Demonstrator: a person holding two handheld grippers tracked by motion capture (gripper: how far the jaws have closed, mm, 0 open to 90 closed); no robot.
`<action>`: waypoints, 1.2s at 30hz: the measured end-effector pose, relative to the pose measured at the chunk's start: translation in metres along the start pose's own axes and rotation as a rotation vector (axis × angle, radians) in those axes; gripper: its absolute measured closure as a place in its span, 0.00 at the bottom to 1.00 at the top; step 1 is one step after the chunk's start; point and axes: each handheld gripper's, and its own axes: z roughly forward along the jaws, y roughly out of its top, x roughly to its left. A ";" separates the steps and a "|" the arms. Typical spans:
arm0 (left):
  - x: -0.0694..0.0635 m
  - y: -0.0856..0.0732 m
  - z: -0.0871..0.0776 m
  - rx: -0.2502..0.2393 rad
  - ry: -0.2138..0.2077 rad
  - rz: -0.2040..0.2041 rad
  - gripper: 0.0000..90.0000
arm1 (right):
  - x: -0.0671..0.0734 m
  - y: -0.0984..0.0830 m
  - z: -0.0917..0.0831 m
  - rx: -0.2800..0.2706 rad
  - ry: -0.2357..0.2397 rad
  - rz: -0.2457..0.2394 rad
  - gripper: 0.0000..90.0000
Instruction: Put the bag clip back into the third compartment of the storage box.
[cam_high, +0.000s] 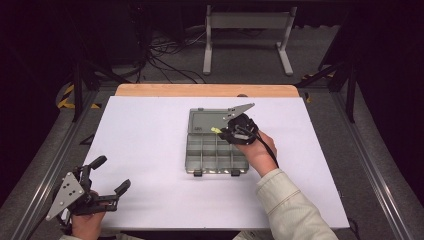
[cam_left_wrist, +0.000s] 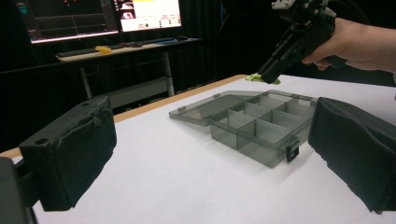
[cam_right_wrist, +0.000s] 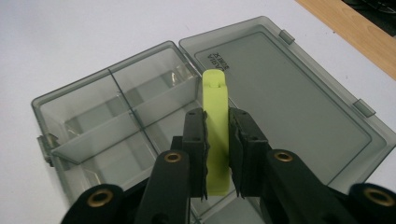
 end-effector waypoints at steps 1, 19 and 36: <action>0.000 0.000 0.000 0.000 0.000 0.000 0.02 | -0.001 0.000 0.001 0.005 -0.001 0.008 0.87; 0.000 0.000 0.000 -0.004 0.001 -0.001 0.02 | 0.000 -0.013 0.015 0.020 0.003 0.067 0.86; 0.000 0.000 0.000 -0.005 -0.001 0.004 0.02 | 0.001 -0.025 0.024 0.027 0.015 0.099 0.86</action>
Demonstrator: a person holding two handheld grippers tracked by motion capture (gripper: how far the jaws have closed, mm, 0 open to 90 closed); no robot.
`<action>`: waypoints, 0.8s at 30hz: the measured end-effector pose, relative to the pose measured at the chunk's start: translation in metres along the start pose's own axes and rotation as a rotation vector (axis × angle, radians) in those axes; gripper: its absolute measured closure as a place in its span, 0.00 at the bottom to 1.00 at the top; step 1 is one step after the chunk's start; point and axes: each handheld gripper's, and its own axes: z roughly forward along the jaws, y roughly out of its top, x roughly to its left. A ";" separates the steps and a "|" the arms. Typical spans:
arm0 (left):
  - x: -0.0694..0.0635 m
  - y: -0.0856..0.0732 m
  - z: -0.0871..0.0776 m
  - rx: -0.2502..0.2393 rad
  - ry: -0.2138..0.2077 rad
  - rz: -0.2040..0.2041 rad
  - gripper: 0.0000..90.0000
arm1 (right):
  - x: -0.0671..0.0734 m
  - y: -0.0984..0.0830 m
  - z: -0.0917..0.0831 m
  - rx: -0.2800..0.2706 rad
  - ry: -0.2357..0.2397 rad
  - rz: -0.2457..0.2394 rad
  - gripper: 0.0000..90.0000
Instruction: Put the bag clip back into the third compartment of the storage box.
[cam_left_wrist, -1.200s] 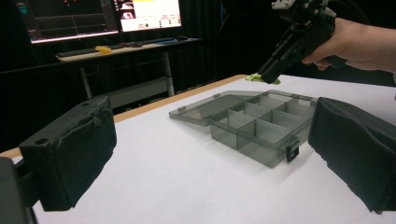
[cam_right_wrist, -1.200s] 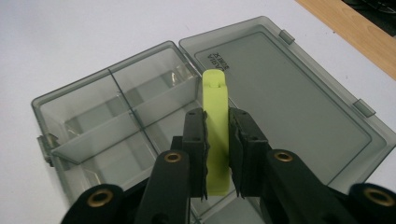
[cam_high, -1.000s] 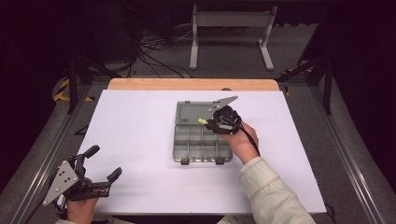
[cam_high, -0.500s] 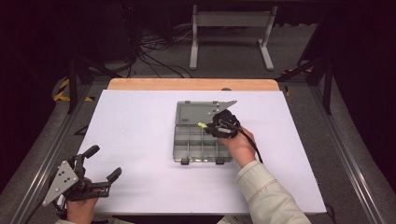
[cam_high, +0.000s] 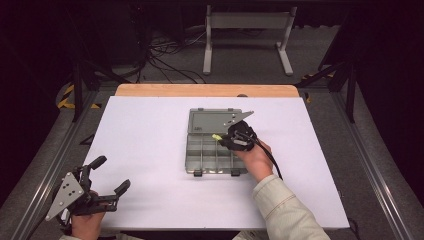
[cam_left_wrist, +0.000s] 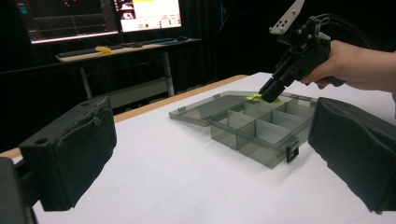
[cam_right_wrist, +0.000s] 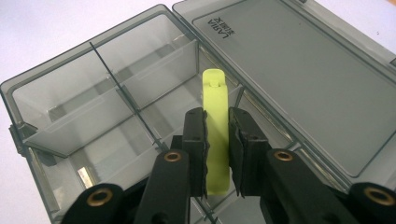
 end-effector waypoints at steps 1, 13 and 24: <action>0.000 0.000 0.000 -0.001 0.000 0.000 0.02 | 0.000 -0.001 0.001 0.002 0.004 0.001 0.86; 0.000 0.000 0.000 -0.001 0.000 -0.003 0.02 | 0.000 -0.004 0.000 0.002 0.010 0.011 0.86; 0.000 0.000 0.000 0.001 0.002 -0.002 0.02 | 0.000 -0.007 -0.004 -0.002 0.011 0.029 0.86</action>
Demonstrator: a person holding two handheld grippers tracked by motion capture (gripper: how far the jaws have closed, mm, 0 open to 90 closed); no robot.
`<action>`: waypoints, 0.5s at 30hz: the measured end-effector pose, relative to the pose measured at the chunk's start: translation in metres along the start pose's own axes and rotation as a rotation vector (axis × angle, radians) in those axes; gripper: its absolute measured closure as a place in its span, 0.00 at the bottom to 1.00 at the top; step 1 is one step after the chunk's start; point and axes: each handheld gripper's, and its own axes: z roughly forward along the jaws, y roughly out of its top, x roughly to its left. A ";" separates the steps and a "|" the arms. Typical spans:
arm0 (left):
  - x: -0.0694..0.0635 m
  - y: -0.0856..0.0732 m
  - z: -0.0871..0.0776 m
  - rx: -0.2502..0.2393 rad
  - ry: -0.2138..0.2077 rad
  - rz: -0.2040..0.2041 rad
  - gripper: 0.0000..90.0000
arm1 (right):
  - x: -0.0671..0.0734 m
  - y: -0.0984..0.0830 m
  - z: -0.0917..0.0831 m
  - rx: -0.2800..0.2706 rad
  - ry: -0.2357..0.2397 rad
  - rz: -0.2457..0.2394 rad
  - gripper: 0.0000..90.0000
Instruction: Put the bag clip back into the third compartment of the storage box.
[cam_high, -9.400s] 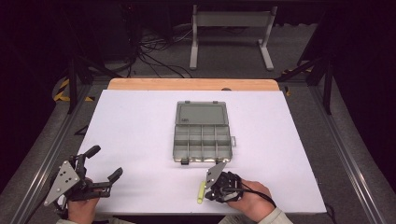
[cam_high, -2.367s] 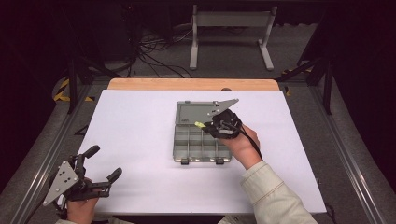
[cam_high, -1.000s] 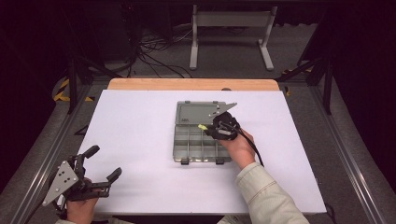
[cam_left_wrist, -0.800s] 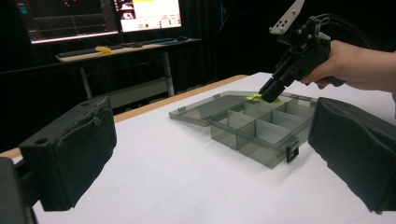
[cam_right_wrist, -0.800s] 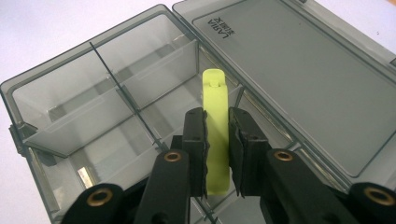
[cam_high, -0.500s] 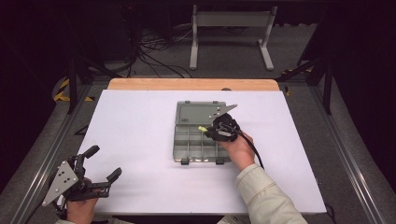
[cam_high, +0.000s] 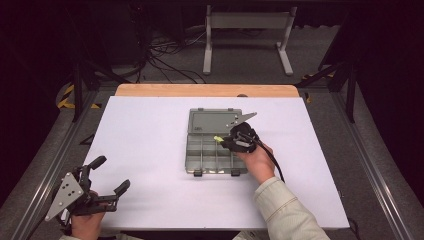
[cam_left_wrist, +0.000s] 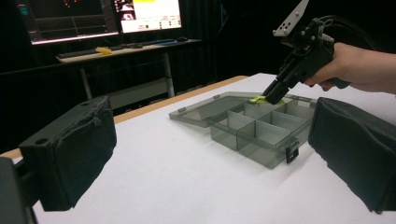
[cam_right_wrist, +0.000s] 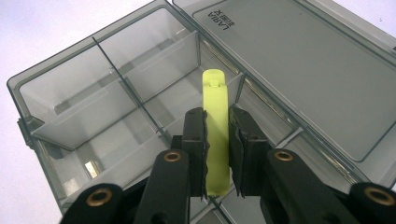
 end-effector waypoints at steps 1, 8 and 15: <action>0.000 0.000 0.000 0.000 0.000 0.000 0.02 | 0.000 0.000 0.000 -0.002 -0.002 -0.001 0.86; 0.000 0.000 0.001 0.000 -0.002 0.001 0.02 | -0.001 0.001 0.005 -0.011 0.006 0.007 0.86; 0.001 0.000 0.000 -0.002 -0.001 -0.003 0.02 | 0.000 0.000 0.008 0.000 -0.002 0.009 0.86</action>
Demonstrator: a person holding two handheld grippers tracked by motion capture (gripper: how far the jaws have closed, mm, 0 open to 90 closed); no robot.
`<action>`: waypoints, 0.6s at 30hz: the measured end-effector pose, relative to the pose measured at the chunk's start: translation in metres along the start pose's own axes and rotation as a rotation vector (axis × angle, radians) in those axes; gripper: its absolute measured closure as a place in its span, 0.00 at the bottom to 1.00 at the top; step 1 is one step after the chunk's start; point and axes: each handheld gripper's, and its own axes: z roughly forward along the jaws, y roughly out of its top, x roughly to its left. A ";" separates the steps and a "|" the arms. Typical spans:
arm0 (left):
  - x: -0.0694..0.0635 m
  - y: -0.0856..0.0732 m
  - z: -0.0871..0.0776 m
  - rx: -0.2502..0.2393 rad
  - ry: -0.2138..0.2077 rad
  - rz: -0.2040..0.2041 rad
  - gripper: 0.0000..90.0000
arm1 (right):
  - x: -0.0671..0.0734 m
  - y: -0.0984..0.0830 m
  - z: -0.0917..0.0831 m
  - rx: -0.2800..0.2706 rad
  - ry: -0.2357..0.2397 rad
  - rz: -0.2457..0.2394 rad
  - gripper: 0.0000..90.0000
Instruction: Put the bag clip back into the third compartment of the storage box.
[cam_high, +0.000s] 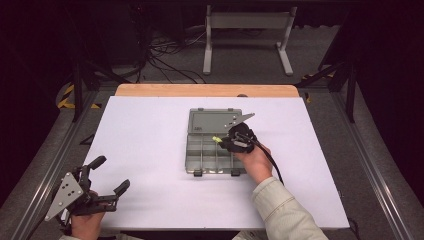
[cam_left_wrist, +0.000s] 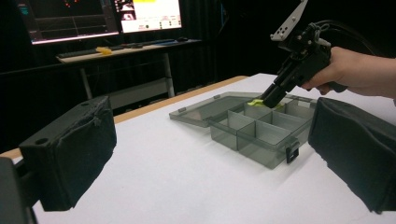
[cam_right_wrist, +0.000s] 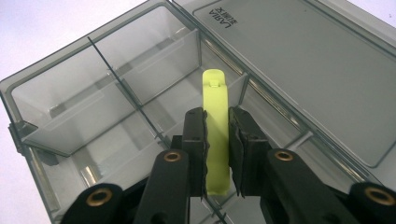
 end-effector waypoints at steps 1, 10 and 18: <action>0.000 0.000 0.000 0.000 -0.001 0.000 0.02 | 0.000 0.000 -0.001 0.001 0.002 0.002 0.86; -0.001 0.000 0.000 0.002 0.002 0.002 0.02 | -0.001 -0.003 -0.006 0.007 -0.005 0.018 0.86; -0.001 0.000 0.000 0.002 0.001 0.002 0.02 | -0.002 -0.005 -0.004 0.028 -0.006 0.028 0.86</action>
